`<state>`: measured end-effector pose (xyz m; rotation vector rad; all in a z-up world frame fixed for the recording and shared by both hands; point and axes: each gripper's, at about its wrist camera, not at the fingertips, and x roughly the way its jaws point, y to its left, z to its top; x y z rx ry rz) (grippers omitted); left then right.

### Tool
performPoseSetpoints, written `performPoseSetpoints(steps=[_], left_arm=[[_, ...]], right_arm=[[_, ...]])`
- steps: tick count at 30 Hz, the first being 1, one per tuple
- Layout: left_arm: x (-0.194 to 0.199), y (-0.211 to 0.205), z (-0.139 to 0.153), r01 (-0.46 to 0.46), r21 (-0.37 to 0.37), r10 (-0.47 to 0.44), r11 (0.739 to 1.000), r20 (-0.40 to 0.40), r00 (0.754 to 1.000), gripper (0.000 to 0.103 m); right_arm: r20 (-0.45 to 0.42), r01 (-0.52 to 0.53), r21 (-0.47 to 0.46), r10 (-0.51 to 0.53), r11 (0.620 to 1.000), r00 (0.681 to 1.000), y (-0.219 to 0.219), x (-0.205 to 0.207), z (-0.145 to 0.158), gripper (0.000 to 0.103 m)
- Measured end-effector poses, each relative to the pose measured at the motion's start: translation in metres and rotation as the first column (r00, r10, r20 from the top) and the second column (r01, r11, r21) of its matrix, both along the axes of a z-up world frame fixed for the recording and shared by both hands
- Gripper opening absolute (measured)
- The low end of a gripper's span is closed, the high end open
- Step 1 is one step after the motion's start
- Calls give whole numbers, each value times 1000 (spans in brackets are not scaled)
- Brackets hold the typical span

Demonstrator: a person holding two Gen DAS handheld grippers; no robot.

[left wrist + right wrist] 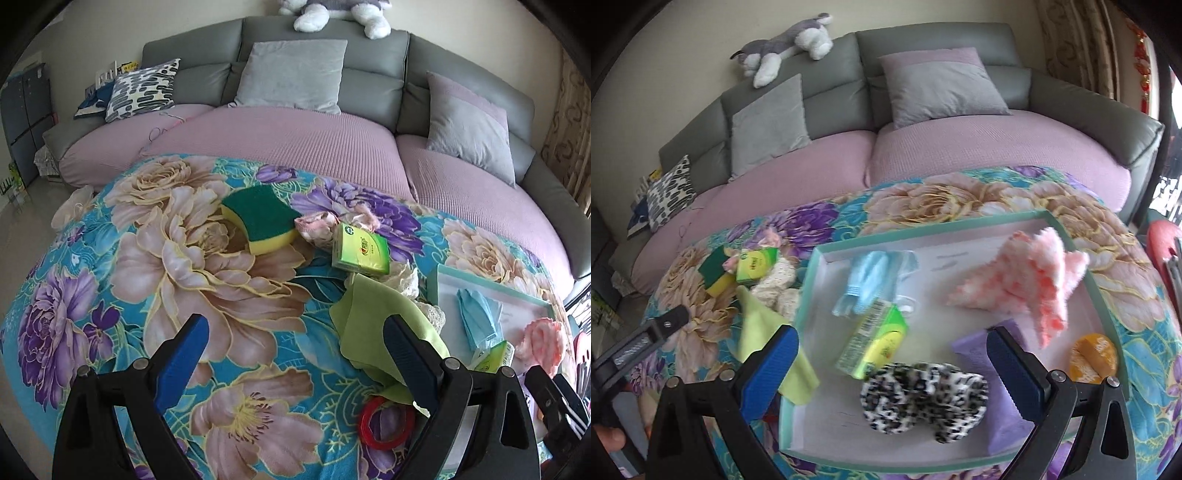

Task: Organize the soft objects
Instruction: 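Withdraw both tools from the tray back toward the pile, then lower the left tool onto the light green cloth and close on it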

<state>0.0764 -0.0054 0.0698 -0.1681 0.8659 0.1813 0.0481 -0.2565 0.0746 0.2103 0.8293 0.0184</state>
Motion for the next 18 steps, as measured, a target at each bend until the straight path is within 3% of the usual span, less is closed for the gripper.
performPoseSetpoints(steps=[4,18], left_arm=[[10,-5,-4,10,-11,-10,1000,-7,1000,96],[16,-4,-35,33,-28,-34,999,-24,999,96]], right_arm=[[-15,-37,-12,36,999,999,19,6,-6,103],[-35,30,-63,-32,998,999,22,14,-14,103]])
